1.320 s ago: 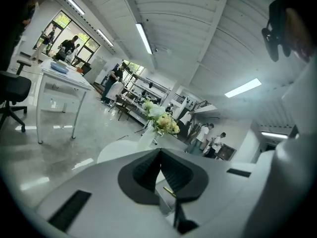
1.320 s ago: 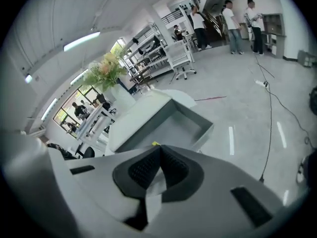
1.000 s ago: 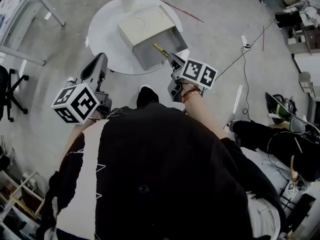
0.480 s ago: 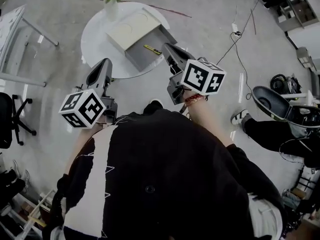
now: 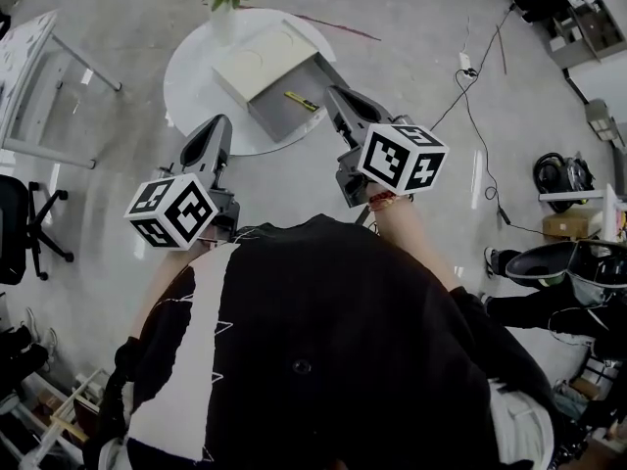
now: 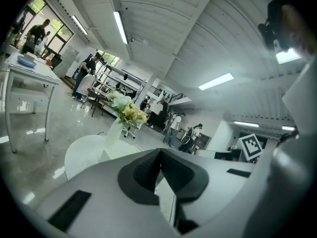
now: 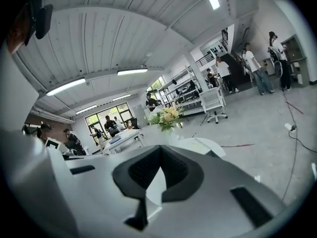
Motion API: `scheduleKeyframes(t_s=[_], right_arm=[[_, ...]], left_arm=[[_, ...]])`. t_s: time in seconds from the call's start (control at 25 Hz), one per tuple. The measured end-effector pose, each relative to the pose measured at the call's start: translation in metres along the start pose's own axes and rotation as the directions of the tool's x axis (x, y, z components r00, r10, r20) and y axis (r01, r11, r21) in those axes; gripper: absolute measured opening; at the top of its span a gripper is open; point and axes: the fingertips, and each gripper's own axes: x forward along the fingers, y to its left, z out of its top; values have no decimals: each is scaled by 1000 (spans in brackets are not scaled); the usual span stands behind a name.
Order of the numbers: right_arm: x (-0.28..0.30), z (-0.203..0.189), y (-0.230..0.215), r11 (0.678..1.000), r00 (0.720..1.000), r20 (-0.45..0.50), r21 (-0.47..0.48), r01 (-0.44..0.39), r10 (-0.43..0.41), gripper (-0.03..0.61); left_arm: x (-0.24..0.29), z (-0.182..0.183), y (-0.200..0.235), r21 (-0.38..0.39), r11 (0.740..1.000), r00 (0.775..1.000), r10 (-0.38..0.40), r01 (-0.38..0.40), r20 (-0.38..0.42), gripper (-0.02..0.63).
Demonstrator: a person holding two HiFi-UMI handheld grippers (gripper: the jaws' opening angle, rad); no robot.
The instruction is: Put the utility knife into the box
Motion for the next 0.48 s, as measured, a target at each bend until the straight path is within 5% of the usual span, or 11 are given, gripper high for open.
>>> scheduleKeyframes(t_s=[0.48], right_arm=[[-19,-22,-9,1000,998,-57,-20,-10,9,5]], left_arm=[[-6,-21,-13,-33,999,1000,31,-31,-6,12]])
